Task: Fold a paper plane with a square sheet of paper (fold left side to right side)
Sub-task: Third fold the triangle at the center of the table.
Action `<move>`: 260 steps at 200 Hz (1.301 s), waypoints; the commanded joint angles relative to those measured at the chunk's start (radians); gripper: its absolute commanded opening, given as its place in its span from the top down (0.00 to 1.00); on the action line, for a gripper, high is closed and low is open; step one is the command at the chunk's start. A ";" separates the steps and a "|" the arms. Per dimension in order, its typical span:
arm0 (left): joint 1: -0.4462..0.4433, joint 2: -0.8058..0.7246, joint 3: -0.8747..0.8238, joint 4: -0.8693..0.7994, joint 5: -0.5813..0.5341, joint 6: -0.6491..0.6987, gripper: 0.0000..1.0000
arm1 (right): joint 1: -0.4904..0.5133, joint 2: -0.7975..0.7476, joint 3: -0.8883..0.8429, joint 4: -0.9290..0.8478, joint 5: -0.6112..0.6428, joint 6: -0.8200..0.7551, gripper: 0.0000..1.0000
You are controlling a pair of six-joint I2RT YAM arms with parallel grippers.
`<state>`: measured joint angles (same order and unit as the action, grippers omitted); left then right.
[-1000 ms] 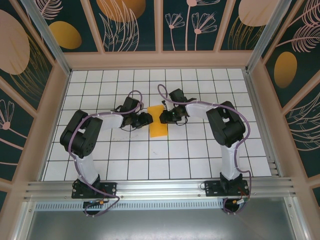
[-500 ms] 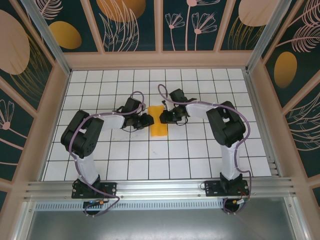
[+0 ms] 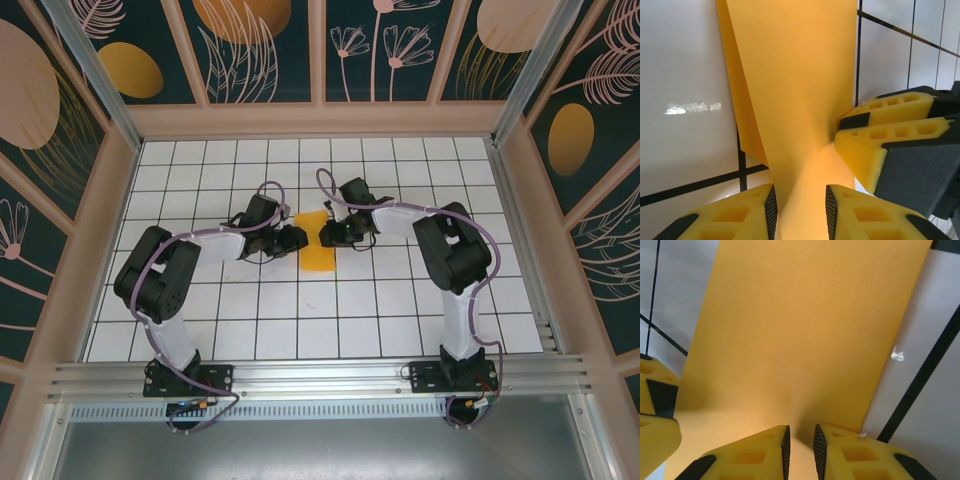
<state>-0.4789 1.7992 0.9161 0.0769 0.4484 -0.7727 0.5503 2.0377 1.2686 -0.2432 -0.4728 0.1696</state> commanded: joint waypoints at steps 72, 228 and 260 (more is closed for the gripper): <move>-0.004 0.007 -0.015 0.006 -0.004 -0.009 0.86 | 0.002 0.016 -0.044 -0.004 0.004 0.002 0.71; -0.006 -0.039 -0.043 0.044 0.038 -0.107 0.99 | 0.360 -0.721 -0.729 0.617 0.659 -0.318 0.26; -0.006 -0.058 -0.045 0.047 0.049 -0.120 0.99 | 0.486 -0.621 -0.751 0.696 0.802 -0.444 0.24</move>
<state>-0.4789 1.7859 0.8803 0.0998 0.4690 -0.8700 0.9806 1.3510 0.5266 0.3130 0.1402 -0.1356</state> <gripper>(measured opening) 0.063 0.753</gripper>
